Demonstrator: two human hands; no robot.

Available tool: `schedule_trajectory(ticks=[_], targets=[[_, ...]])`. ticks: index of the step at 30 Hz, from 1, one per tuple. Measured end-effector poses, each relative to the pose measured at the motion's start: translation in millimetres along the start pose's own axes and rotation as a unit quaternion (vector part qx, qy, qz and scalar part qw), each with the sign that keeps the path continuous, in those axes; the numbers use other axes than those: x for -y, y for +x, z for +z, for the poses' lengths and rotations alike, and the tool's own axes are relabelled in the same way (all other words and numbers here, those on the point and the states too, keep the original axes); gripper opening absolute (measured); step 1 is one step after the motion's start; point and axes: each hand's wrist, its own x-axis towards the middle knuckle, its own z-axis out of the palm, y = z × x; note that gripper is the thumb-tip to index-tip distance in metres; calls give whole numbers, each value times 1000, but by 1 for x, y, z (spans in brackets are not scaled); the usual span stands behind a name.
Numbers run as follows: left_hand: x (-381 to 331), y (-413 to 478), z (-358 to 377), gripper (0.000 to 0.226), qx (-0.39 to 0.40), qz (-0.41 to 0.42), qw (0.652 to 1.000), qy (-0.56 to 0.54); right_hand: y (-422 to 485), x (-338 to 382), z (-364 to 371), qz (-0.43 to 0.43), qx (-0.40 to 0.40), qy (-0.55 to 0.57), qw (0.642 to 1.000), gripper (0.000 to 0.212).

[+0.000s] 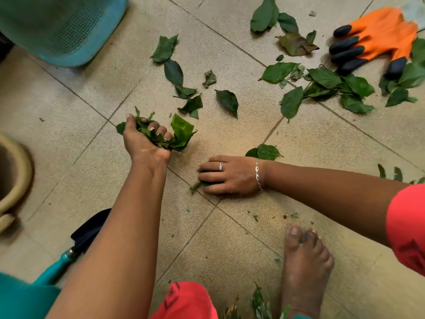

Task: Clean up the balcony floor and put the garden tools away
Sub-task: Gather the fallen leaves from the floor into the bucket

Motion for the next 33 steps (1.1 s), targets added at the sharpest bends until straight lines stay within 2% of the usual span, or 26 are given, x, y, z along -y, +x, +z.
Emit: schedule_trajectory(ticks=[2,3,6,9,12,14,17,19,20,23,25,28,29,31,33], targets=[[2,0,-1,44,-2,-5,1000,4,-4,2,1,4,-33,-5,999,10],[3,0,-2,44,-3,-7,1000,8,-5,3,1,11,-41,-7,999,8],[10,-2,-4,44,1,-16,1000,19,-2,3,1,54,-50,-4,997,19],[14,-5,-5,43,8,-23,1000,19,2,4,-11,152,-66,23,986,32],[11,-6,-4,43,11,-20,1000,14,-8,2,-33,314,-146,94,933,36],[8,-5,-3,43,12,-17,1000,8,-28,0,-41,404,-200,90,888,37],[6,-4,-5,43,9,-15,1000,5,-56,4,-34,466,-232,67,851,40],[7,-3,-6,43,8,-16,1000,7,-59,11,-24,451,-225,93,859,47],[7,-3,-7,43,8,-17,1000,8,-56,13,-20,428,-204,111,874,50],[6,-3,-8,43,9,-20,1000,6,-48,16,-8,289,-50,93,952,59],[6,-3,-8,43,9,-19,1000,3,-48,14,-3,204,0,29,979,56],[3,-2,-8,43,11,-15,1000,3,-48,14,-6,188,-48,-40,980,31],[3,-1,-9,43,11,-14,1000,2,-46,11,-7,175,-54,-48,982,29],[3,0,-12,43,7,-15,1000,1,-37,2,-10,147,-45,-34,988,36],[3,-1,-14,43,6,-16,1000,2,-27,-8,-13,156,-26,-16,987,43]])
